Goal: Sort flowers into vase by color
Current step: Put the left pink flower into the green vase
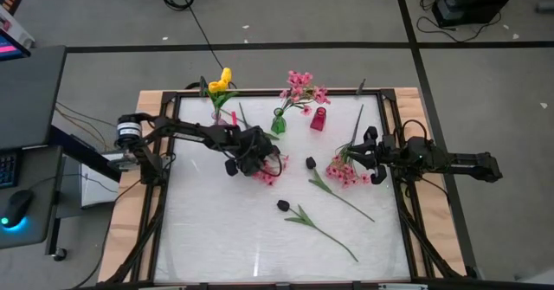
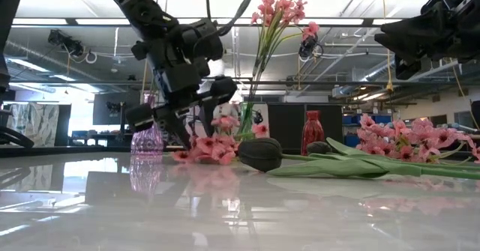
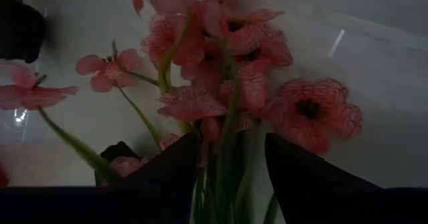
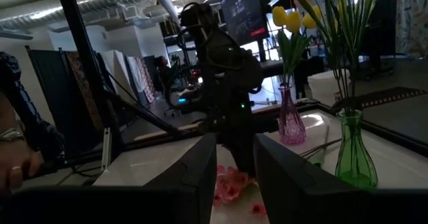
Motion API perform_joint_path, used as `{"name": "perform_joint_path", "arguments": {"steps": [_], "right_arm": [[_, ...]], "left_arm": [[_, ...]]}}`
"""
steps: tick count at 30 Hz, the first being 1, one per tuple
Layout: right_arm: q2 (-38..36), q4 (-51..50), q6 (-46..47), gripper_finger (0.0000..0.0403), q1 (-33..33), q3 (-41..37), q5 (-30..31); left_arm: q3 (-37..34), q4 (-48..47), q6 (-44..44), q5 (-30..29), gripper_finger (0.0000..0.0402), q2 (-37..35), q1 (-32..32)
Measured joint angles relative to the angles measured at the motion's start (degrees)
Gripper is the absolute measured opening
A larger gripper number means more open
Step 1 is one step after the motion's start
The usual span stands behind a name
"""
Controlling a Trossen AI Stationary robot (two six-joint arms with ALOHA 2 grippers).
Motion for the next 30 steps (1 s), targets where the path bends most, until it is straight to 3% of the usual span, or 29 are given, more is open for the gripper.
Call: {"name": "perform_joint_path", "arguments": {"steps": [8,16,21,30], "right_arm": [[0.0,0.0,0.0,0.0110,0.0,0.0,0.0],[0.0,0.0,0.0,0.0110,0.0,0.0,0.0],[0.0,0.0,0.0,0.0110,0.0,0.0,0.0],[0.1,0.2,0.0,0.0110,0.0,0.0,0.2]], "left_arm": [[0.0,1.6,0.0,-0.2,0.0166,1.4,-0.3],[0.0,2.2,-0.5,-2.7,0.0075,2.0,-1.1],[0.0,3.8,-1.9,-8.1,0.0013,1.2,-1.5],[4.2,3.5,-9.4,-9.4,0.0008,-1.5,-2.4]]}}
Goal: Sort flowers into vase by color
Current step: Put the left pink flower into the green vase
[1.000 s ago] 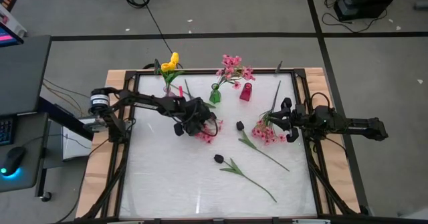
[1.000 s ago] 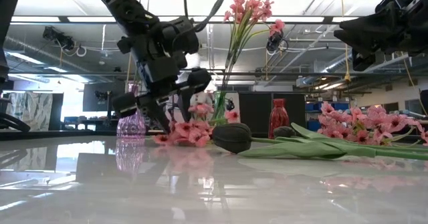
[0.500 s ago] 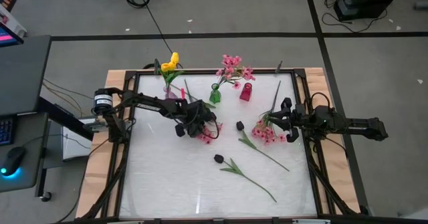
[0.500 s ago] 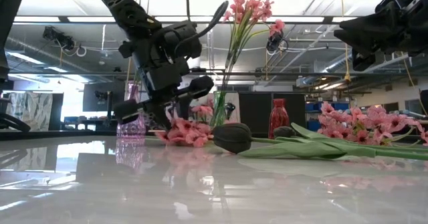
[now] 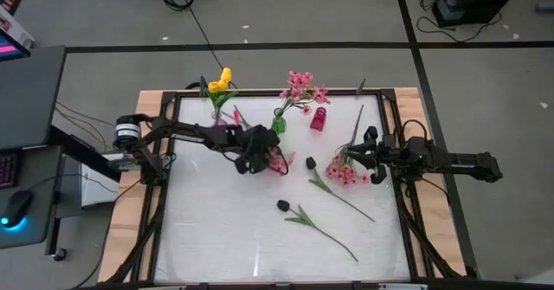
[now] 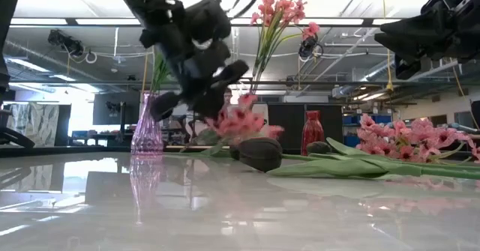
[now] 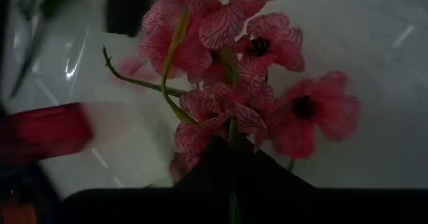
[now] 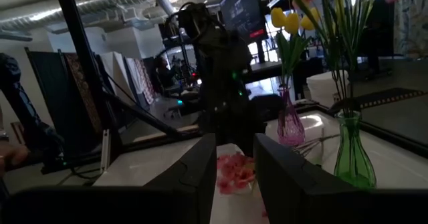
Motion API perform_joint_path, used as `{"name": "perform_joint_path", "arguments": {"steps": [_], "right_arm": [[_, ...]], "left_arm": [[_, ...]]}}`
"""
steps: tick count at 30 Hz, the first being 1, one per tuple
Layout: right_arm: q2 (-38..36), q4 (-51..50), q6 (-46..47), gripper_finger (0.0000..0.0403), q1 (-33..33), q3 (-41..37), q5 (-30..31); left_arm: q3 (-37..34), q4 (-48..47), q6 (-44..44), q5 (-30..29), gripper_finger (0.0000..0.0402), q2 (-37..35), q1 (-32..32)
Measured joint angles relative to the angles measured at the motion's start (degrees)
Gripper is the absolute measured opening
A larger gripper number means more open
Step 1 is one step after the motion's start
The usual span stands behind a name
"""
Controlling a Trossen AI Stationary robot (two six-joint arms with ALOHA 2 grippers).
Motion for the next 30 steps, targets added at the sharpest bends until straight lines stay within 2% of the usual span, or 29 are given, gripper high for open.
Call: {"name": "perform_joint_path", "arguments": {"steps": [10,15,17,30], "right_arm": [[0.2,-0.2,0.0,0.0110,0.0,0.0,0.1],[0.6,0.0,0.0,0.0110,0.0,0.0,-0.1],[0.6,-0.2,0.0,0.0110,0.0,0.0,-0.1],[0.6,-0.2,0.0,0.0110,0.0,0.0,0.0]], "left_arm": [[7.3,-1.4,-12.4,-0.6,0.0008,-4.8,-0.3],[9.7,-4.2,-15.9,-0.7,0.0008,-6.8,-0.5],[10.2,-6.5,-17.4,-0.4,0.0008,-8.0,-0.5],[10.8,-1.9,-24.9,4.5,0.0007,-17.4,-2.8]]}}
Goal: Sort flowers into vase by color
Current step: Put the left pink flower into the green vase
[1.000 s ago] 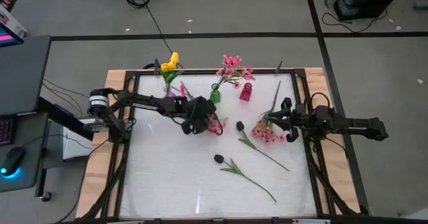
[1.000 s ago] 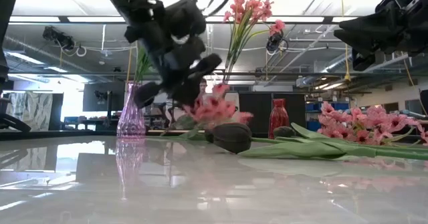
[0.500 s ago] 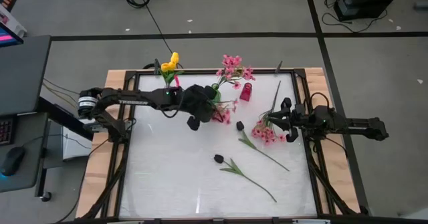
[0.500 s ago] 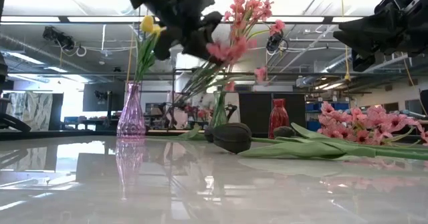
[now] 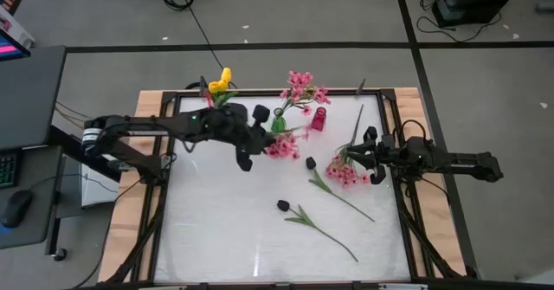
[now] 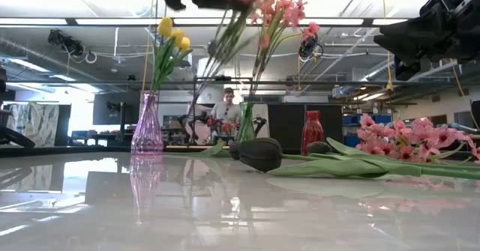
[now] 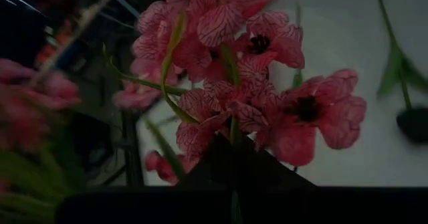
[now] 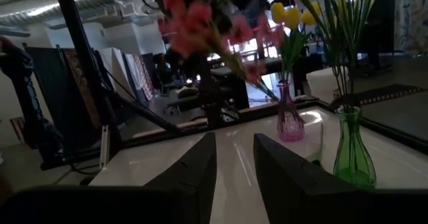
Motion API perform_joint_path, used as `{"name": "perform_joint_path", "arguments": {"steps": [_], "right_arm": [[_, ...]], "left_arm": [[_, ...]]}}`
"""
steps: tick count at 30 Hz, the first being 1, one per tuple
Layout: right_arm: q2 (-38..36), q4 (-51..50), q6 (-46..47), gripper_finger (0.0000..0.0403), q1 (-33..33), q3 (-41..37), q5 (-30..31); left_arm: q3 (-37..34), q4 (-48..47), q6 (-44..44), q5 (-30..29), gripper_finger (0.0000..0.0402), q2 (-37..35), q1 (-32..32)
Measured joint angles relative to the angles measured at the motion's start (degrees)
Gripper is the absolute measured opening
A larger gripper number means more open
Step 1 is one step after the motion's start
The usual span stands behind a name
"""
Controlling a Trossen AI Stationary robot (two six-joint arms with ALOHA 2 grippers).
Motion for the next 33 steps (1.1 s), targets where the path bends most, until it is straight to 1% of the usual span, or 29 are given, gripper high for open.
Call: {"name": "perform_joint_path", "arguments": {"steps": [7,13,15,18,25,29,33], "right_arm": [[0.0,0.0,0.0,0.0110,0.0,0.0,-0.2],[0.0,0.0,0.0,0.0110,0.0,0.0,-0.2],[0.0,0.0,0.0,0.0110,0.0,0.0,-0.2],[0.0,0.0,0.0,0.0110,0.0,0.0,-0.2],[0.0,0.0,0.0,0.0110,0.0,0.0,-0.2],[0.0,0.0,0.0,0.0110,0.0,0.0,-0.2],[0.0,0.0,0.0,0.0110,0.0,0.0,-0.2]], "left_arm": [[0.0,6.0,-8.3,2.1,0.0007,-5.3,-0.6],[0.0,13.1,-11.5,3.0,0.0007,-8.5,-0.6],[0.0,14.3,-11.8,3.1,0.0007,-9.7,-0.6],[0.0,18.7,-11.9,3.1,0.0007,-10.9,-0.6],[0.0,27.3,-12.5,3.1,0.0007,-11.7,-0.5],[0.0,28.3,-12.8,3.2,0.0007,-11.7,1.0],[-0.1,28.3,-12.8,3.1,0.0007,-11.7,4.5]]}}
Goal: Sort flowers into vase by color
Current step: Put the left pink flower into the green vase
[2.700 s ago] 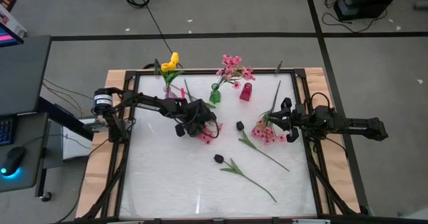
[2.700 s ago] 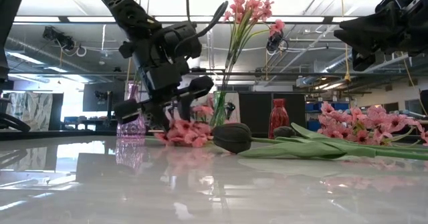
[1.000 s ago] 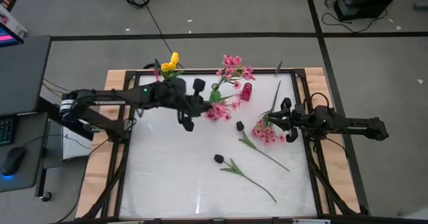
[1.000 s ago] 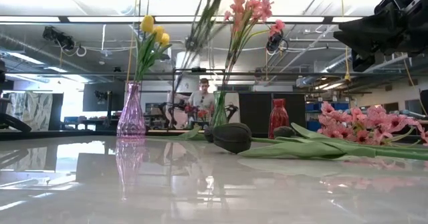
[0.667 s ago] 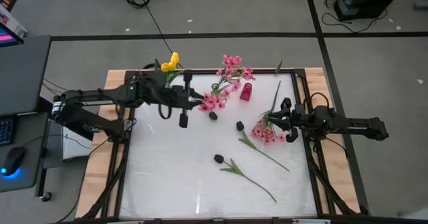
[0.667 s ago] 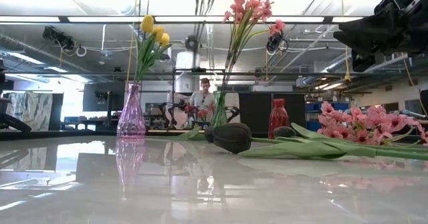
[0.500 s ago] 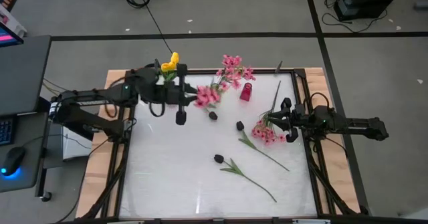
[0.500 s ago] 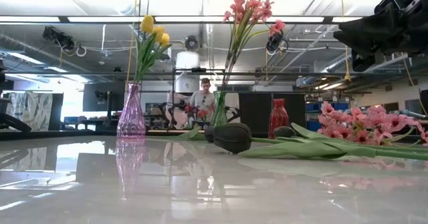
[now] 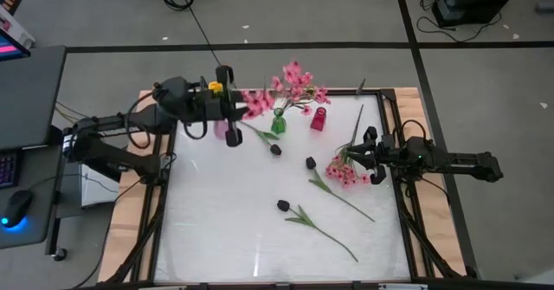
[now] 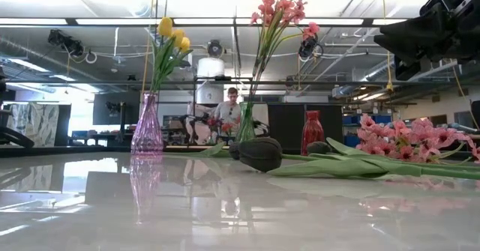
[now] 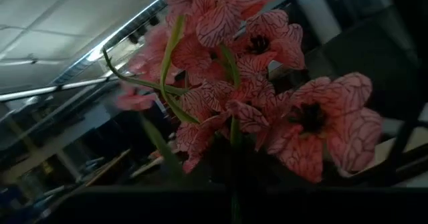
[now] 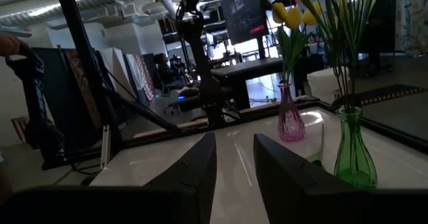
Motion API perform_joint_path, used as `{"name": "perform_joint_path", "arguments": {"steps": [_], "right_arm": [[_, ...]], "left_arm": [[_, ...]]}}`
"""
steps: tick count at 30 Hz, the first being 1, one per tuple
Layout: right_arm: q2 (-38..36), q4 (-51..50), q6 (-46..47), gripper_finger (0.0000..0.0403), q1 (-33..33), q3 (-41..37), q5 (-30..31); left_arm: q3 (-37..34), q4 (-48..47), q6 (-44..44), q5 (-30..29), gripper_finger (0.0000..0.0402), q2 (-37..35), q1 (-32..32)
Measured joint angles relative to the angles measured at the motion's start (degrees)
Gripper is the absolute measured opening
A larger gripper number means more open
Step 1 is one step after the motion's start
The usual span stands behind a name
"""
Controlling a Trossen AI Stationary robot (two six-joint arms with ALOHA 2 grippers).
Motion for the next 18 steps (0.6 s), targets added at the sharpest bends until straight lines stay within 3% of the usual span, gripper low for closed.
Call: {"name": "perform_joint_path", "arguments": {"steps": [8,18], "right_arm": [[0.0,0.0,0.0,0.0110,0.0,0.0,0.0],[0.0,0.0,0.0,0.0110,0.0,0.0,0.0]], "left_arm": [[-2.1,0.8,-3.1,2.9,0.0007,0.0,7.9],[-7.6,6.5,-5.7,3.9,0.0007,-2.0,8.7]]}}
